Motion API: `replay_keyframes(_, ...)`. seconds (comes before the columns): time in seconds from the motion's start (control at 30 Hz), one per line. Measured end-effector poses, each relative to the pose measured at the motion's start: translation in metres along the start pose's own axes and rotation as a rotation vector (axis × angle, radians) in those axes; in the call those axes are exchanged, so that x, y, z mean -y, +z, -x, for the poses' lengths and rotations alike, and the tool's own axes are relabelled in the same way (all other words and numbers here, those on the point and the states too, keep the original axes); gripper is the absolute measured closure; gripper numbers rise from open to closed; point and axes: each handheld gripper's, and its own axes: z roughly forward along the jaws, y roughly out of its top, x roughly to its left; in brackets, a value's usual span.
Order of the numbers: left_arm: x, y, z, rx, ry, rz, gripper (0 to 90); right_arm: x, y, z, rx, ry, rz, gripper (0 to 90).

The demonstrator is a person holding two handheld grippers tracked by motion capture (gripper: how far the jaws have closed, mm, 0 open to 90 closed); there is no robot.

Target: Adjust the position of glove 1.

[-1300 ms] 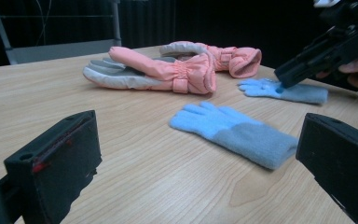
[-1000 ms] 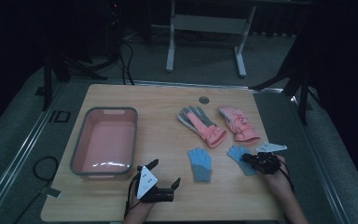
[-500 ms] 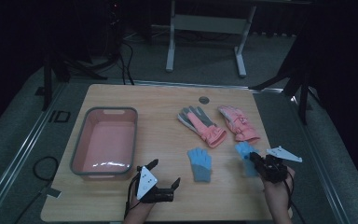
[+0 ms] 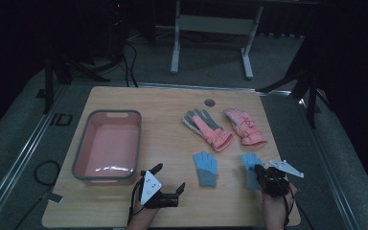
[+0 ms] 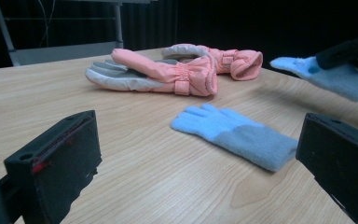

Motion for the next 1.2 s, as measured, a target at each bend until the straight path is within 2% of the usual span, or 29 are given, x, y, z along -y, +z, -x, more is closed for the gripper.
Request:
replay_keyframes(0.07,0.000,0.000,0.000,-0.001,0.004,-0.001,0.0,0.005,0.005,-0.001,0.008,0.009,-0.002,85.5)
replay_keyframes(0.27,0.000,0.000,0.000,-0.001,0.003,-0.002,0.0,0.010,0.023,-0.002,0.044,-0.010,-0.019,85.4)
replay_keyframes(0.43,0.000,0.000,0.000,0.001,0.001,-0.002,0.0,0.011,0.033,0.001,0.039,0.002,-0.039,84.1)
replay_keyframes(0.6,0.000,0.000,0.000,0.001,0.004,-0.003,0.0,0.019,0.045,0.003,0.031,-0.025,-0.086,77.0)
replay_keyframes(0.87,0.000,0.000,0.000,0.004,0.007,-0.004,0.0,0.020,0.046,0.001,0.037,-0.070,-0.085,71.9)
replay_keyframes(0.97,0.000,0.000,0.001,0.004,0.007,-0.003,0.0,0.015,0.043,0.003,-0.007,-0.084,-0.077,68.6)
replay_keyframes(1.03,0.000,0.000,0.001,0.005,0.007,-0.002,0.0,0.009,0.039,0.007,-0.072,-0.099,-0.061,66.1)
replay_keyframes(1.07,0.000,0.000,0.000,0.005,0.007,-0.002,0.0,0.006,0.037,0.008,-0.089,-0.117,-0.055,65.2)
replay_keyframes(1.13,0.000,0.000,0.001,0.005,0.007,-0.001,0.0,-0.002,0.033,0.010,-0.116,-0.186,-0.034,65.2)
replay_keyframes(1.2,0.000,0.000,0.001,0.007,0.009,-0.002,0.0,-0.006,0.029,0.013,-0.153,-0.280,-0.004,65.3)
